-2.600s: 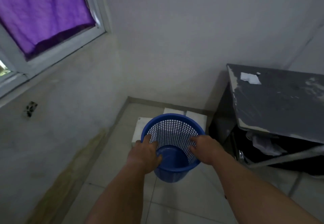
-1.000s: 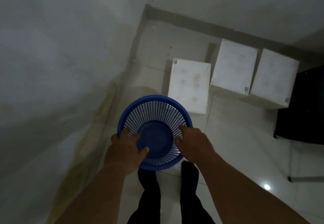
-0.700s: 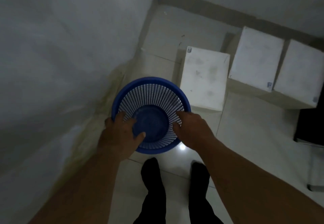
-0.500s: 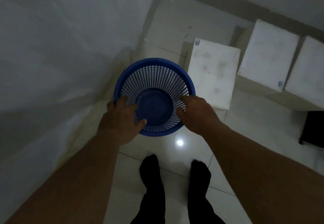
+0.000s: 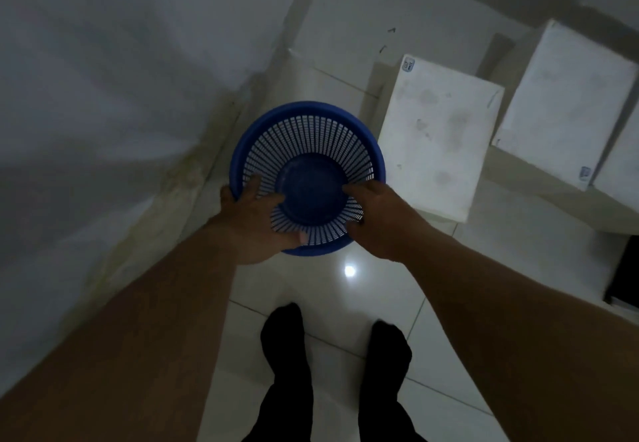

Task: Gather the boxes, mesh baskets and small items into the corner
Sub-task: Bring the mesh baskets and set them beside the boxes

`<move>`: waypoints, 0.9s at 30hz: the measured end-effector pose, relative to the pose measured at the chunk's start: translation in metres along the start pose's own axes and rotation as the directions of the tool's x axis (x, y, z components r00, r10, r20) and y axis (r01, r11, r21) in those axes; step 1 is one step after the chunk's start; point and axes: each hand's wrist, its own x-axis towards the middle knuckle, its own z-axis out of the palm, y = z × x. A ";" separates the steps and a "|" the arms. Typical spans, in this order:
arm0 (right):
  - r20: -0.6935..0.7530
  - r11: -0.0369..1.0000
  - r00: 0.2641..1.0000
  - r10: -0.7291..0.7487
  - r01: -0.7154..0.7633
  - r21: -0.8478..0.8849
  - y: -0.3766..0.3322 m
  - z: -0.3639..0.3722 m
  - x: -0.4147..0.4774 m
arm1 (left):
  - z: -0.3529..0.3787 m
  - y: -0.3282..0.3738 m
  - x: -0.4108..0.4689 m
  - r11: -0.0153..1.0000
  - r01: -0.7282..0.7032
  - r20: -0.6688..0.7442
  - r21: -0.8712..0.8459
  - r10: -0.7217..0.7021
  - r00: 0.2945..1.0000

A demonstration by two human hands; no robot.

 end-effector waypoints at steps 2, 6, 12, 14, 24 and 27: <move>0.074 0.999 0.997 0.020 -0.017 -0.042 0.000 0.002 -0.002 | 0.004 0.004 -0.004 0.999 0.012 0.041 -0.053 -0.010 0.999; 0.081 0.998 0.997 0.017 -0.011 -0.067 -0.004 -0.006 -0.012 | 0.002 0.014 -0.015 0.997 0.038 0.029 -0.060 -0.036 0.999; 0.052 0.997 0.999 0.013 -0.009 -0.079 -0.024 -0.041 -0.056 | -0.009 0.021 -0.050 0.999 -0.028 0.024 0.039 0.027 0.999; 0.017 0.996 1.000 -0.015 0.017 -0.087 -0.042 -0.066 -0.070 | -0.027 0.046 -0.072 0.993 -0.084 -0.054 0.077 0.088 0.995; -0.260 0.978 0.943 -0.209 0.208 -0.031 -0.137 -0.209 -0.219 | -0.108 0.153 -0.272 0.936 -0.298 -0.558 0.189 0.352 0.751; -0.358 0.985 0.919 -0.166 0.174 -0.010 -0.158 -0.249 -0.278 | -0.122 0.176 -0.328 0.929 -0.313 -0.549 0.198 0.370 0.750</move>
